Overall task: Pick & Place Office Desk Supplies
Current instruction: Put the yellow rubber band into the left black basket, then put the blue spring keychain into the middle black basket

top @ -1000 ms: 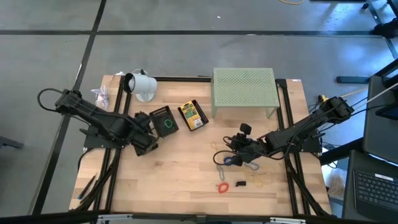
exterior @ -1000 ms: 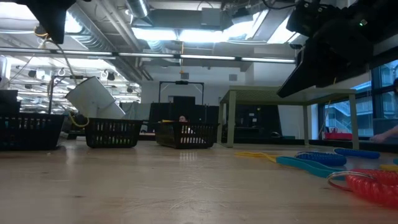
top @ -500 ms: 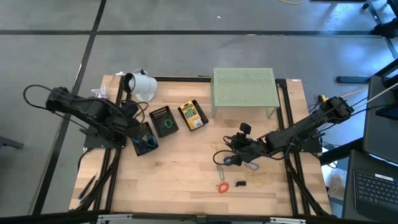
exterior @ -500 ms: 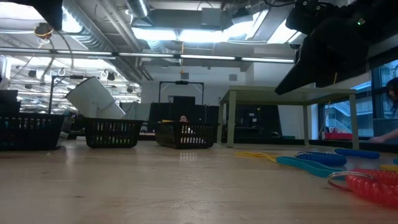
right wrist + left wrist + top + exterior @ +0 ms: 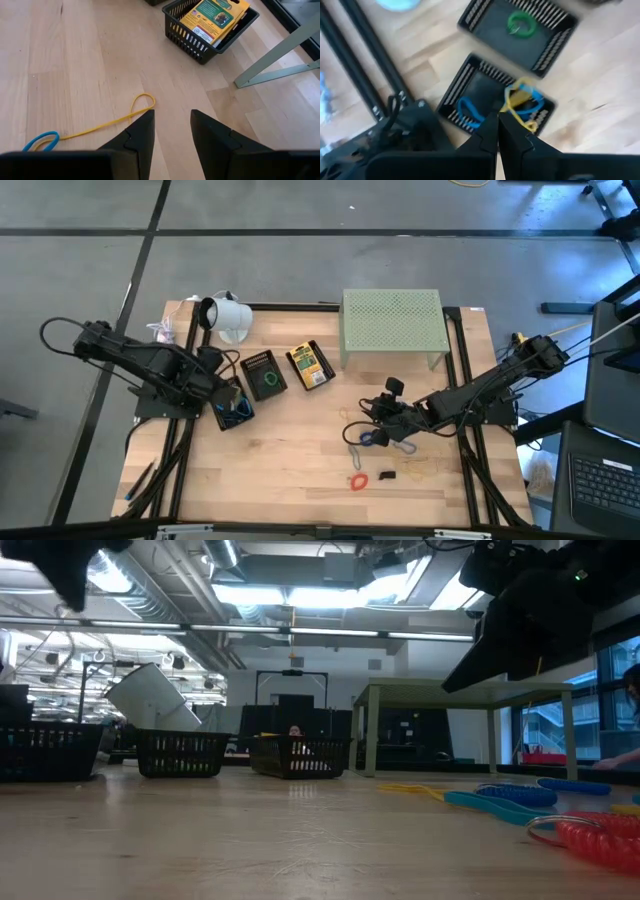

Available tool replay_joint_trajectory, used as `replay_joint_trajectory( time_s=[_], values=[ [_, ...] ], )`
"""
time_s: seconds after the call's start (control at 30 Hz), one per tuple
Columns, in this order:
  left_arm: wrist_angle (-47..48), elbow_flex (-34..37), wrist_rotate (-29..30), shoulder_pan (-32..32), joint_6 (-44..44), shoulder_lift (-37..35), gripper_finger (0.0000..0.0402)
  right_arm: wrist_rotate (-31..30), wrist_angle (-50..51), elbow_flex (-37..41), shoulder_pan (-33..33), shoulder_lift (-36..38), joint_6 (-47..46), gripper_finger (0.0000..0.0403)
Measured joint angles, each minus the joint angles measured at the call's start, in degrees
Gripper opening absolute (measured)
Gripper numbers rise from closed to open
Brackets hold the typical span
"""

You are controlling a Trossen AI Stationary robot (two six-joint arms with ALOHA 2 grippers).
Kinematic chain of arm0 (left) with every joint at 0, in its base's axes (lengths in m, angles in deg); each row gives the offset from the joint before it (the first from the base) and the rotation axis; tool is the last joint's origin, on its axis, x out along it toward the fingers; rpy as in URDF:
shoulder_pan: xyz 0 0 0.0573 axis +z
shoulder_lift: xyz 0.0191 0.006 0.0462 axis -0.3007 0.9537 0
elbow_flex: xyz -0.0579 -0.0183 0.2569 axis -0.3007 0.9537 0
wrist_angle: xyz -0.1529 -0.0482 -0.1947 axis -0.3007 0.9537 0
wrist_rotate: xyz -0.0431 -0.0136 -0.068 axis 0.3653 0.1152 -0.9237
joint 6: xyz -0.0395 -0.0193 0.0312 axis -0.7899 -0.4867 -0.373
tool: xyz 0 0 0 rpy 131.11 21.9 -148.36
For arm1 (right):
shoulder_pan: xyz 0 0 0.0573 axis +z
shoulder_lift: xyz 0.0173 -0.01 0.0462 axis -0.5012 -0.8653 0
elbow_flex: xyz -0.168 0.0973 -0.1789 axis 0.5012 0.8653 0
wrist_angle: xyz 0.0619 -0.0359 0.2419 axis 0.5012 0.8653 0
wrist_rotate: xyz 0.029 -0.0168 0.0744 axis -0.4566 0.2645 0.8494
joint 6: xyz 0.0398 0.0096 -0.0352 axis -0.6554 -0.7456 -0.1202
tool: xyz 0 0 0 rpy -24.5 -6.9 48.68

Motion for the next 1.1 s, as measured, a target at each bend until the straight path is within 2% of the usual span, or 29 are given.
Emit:
replay_joint_trajectory(
  time_s=[0.13, 0.37, 0.57, 0.83, 1.1],
  values=[
    [0.0, 3.7, -3.2, 0.0, -0.2, -0.2, 0.0003, 0.0, 0.0, 0.0, 0.0, 0.0, 0.0, 0.0131],
    [-0.2, 8.8, -3.3, 0.0, -6.7, -0.2, 0.0004, 0.0, 0.0, 0.0, 0.0, 0.0, 0.1, 0.0131],
    [-0.3, 10.8, -5.3, 0.0, -8.5, -0.2, 0.0008, 0.0, 0.0, 0.0, 0.0, 0.0, 0.1, 0.0131],
    [-7.6, 13.3, -5.4, 0.0, -8.6, -0.2, 0.0062, 0.0, 0.0, 0.0, 0.0, 0.0, 0.1, 0.0131],
    [-8.9, 13.5, -5.0, 0.0, -8.5, -0.2, 0.0099, 0.1, 0.0, 0.0, 0.0, 0.0, -0.2, 0.0131]
  ],
)
